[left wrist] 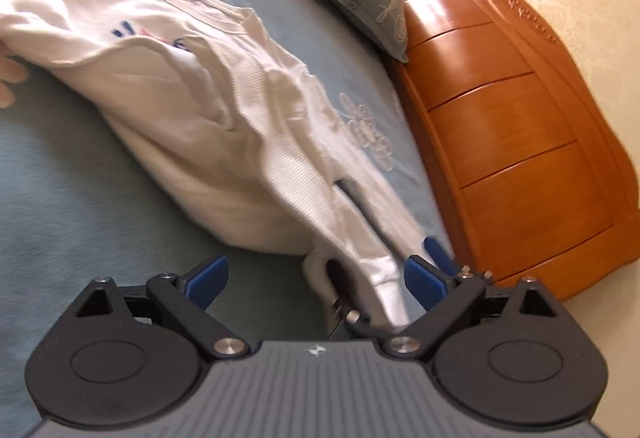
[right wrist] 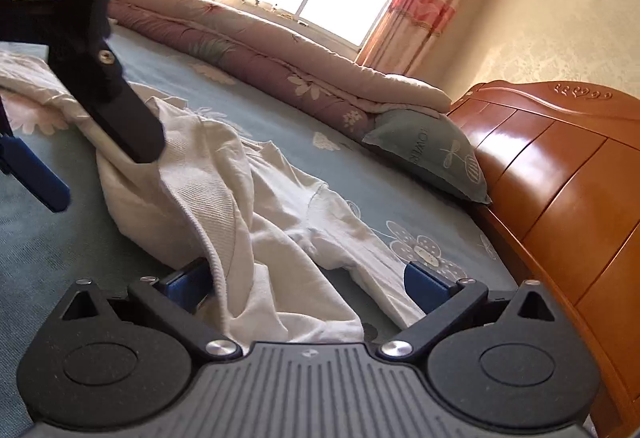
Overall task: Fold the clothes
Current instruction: 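Grasp the white sleeve cuff with the left tool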
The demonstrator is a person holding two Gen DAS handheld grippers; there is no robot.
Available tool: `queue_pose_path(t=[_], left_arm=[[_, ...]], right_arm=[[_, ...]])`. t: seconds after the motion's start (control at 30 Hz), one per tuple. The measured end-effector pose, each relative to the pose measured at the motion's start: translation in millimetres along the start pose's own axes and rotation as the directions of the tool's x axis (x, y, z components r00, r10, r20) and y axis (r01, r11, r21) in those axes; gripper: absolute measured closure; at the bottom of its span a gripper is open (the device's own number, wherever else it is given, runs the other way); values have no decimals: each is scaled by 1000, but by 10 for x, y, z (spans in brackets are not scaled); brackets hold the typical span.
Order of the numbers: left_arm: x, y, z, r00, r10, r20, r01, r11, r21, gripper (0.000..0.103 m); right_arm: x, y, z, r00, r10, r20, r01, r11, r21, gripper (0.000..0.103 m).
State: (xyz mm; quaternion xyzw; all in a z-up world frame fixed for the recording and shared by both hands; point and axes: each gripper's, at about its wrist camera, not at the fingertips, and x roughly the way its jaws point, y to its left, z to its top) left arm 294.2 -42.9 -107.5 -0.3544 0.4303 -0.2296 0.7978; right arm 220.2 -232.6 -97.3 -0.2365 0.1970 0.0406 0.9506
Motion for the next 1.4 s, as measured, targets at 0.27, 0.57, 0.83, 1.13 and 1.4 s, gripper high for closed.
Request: queue_pose_path(t=[0.27,0.57,0.83,1.13,1.4], left_arm=[[290,83,328,994,-28,106,32,999,-37,9],[524,528,614,989,-90,119,107,984,-144,12],[261,518,523,951,-192,242,234,959,-158,31],[381,600,457,975,-97,197,129,980,-154,95],[-283,291,265,957,-48,286,61,997,-38,101]], right_arm=[[24,-73,-16,999,50,-14,-49,997,52,0],[77,-2,-44,993,109,-50,-106,993,54,0],[98,82,-58,990,122,-67,-121,992,25,0],[97,107,-45,989,130,-69,-129,991,19,0],[12,93,-11,984,173,-40,-171,984,39,0]])
